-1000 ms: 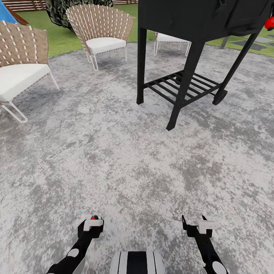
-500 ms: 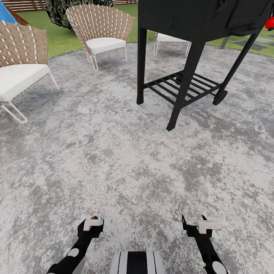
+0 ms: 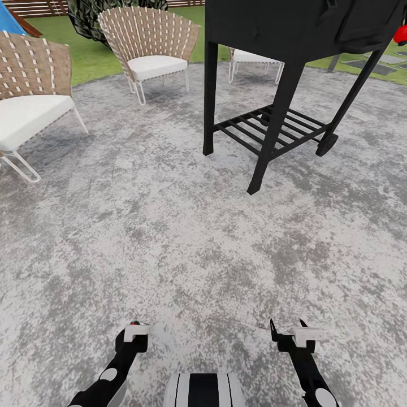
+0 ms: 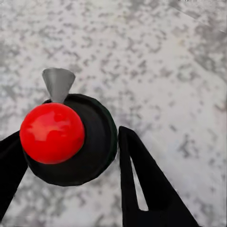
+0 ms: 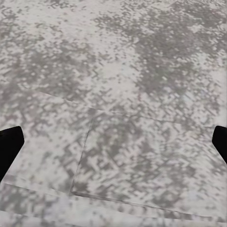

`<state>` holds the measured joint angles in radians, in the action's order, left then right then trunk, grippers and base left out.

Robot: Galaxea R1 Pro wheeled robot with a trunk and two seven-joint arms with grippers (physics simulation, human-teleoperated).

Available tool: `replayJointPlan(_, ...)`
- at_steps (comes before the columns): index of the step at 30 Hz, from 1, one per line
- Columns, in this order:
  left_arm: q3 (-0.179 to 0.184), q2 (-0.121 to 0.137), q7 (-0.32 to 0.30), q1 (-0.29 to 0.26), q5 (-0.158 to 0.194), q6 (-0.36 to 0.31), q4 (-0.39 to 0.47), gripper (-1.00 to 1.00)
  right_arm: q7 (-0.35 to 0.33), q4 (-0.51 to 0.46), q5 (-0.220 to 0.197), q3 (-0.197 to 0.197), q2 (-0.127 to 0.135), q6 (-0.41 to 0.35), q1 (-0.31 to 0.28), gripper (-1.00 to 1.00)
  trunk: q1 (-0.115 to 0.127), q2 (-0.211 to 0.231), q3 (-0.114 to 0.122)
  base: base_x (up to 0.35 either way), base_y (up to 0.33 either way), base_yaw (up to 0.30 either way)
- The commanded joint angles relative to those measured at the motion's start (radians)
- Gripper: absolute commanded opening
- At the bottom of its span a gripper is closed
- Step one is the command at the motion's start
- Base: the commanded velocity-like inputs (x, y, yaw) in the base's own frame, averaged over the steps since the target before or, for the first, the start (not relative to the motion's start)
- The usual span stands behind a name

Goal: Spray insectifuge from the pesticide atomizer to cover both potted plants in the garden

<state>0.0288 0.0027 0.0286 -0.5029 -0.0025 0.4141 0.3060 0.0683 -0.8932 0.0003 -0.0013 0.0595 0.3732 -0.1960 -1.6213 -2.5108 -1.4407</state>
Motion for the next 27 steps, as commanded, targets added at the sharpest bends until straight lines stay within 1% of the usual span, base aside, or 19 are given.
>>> replayJointPlan(1, 0.003, 0.0, 0.004, -0.001, -0.002, 0.003, 0.0, -1.0, 0.004, 0.0, 0.0, 0.001, 0.0, 0.003, 0.0, 1.0, 0.0, 0.0, -0.001, 0.0, 0.0, 0.0)
replayJointPlan(18, 0.003, -0.001, 0.003, 0.0, -0.002, 0.005, 0.002, -1.0, 0.004, 0.0, 0.001, 0.001, 0.0, 0.003, 0.0, 1.0, 0.0, 0.0, -0.001, 0.0, 0.0, 0.0)
replayJointPlan(27, 0.003, -0.001, 0.003, -0.001, -0.002, 0.005, 0.002, -1.0, 0.004, 0.0, 0.001, 0.001, 0.0, 0.003, 0.0, 1.0, 0.004, 0.002, 0.034, 0.0, 0.0, 0.0)
